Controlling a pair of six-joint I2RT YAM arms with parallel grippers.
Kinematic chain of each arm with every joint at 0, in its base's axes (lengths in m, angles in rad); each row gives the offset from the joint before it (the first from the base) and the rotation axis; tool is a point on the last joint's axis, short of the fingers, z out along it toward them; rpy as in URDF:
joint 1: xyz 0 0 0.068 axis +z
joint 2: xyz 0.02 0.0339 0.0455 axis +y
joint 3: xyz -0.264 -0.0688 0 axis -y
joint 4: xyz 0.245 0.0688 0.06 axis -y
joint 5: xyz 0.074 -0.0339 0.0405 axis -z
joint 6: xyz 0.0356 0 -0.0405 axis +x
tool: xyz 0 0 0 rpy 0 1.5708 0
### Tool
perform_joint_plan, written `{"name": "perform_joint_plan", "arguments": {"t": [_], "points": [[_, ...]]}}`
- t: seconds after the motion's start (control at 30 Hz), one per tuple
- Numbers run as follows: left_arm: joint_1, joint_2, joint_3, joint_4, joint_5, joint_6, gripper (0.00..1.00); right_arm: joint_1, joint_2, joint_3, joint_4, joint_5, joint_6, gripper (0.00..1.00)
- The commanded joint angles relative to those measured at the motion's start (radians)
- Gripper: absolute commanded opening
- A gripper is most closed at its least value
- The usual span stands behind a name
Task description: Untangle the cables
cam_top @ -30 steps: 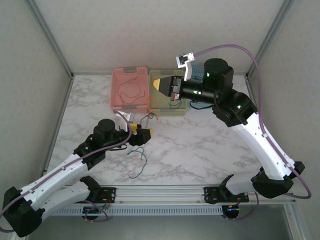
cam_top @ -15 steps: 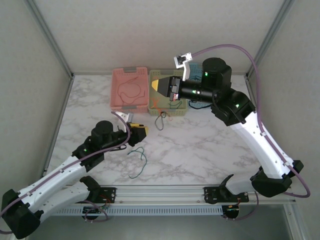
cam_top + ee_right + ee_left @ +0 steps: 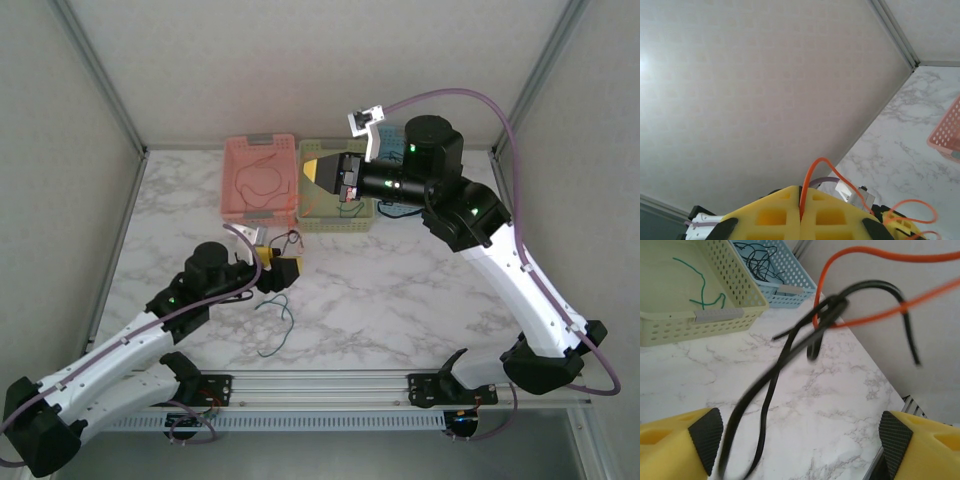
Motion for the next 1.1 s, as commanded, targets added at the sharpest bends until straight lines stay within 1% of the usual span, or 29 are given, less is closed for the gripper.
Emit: {"name": "perform_joint_plan", "arguments": {"t": [0.0, 0.03, 0.07, 0.13, 0.2, 0.23, 0.27, 0.43, 0.6, 0.77, 0.83, 0.9, 0.97, 1.07], "points": [[-0.006, 0.003, -0.004, -0.009, -0.025, 0.014, 0.84, -0.003, -0.008, 0.027, 0.029, -0.031, 0.011, 0.0], [-0.006, 0.008, -0.001, -0.008, -0.029, 0.018, 0.8, -0.003, -0.008, 0.027, 0.028, -0.039, 0.015, 0.0], [-0.006, 0.014, 0.002, -0.005, -0.035, 0.025, 0.72, -0.003, -0.01, 0.026, 0.027, -0.047, 0.018, 0.0], [-0.006, 0.03, 0.008, 0.019, -0.032, 0.03, 0.48, -0.003, -0.016, 0.017, 0.027, -0.053, 0.02, 0.0], [-0.006, 0.043, 0.022, 0.035, -0.032, 0.03, 0.2, -0.003, -0.028, 0.003, 0.024, -0.038, 0.014, 0.0], [-0.006, 0.046, 0.029, 0.032, -0.034, 0.031, 0.09, -0.003, -0.035, -0.001, 0.021, -0.029, 0.009, 0.0], [-0.006, 0.05, 0.035, 0.027, -0.038, 0.029, 0.01, -0.003, -0.039, -0.004, 0.018, -0.021, 0.004, 0.0], [-0.006, 0.049, 0.031, -0.01, -0.03, 0.026, 0.0, -0.003, -0.044, -0.009, 0.008, 0.0, -0.011, 0.0], [-0.007, -0.005, 0.011, -0.033, -0.048, 0.019, 0.0, -0.003, -0.05, -0.01, 0.007, 0.017, -0.024, 0.0], [-0.007, -0.039, 0.017, -0.076, -0.057, 0.019, 0.0, -0.003, -0.049, 0.007, -0.018, 0.059, -0.063, 0.0], [-0.007, -0.042, 0.036, -0.114, -0.06, 0.007, 0.0, -0.003, -0.051, 0.016, -0.037, 0.102, -0.093, 0.0], [-0.006, -0.047, 0.063, -0.159, -0.072, -0.007, 0.0, -0.004, -0.06, 0.026, -0.066, 0.177, -0.143, 0.0], [-0.006, -0.058, 0.085, -0.223, -0.082, -0.012, 0.0, -0.003, -0.077, 0.042, -0.109, 0.286, -0.23, 0.0], [-0.007, -0.096, 0.103, -0.296, -0.146, -0.026, 0.0, -0.019, -0.13, 0.053, -0.162, 0.562, -0.415, 0.0]]}}
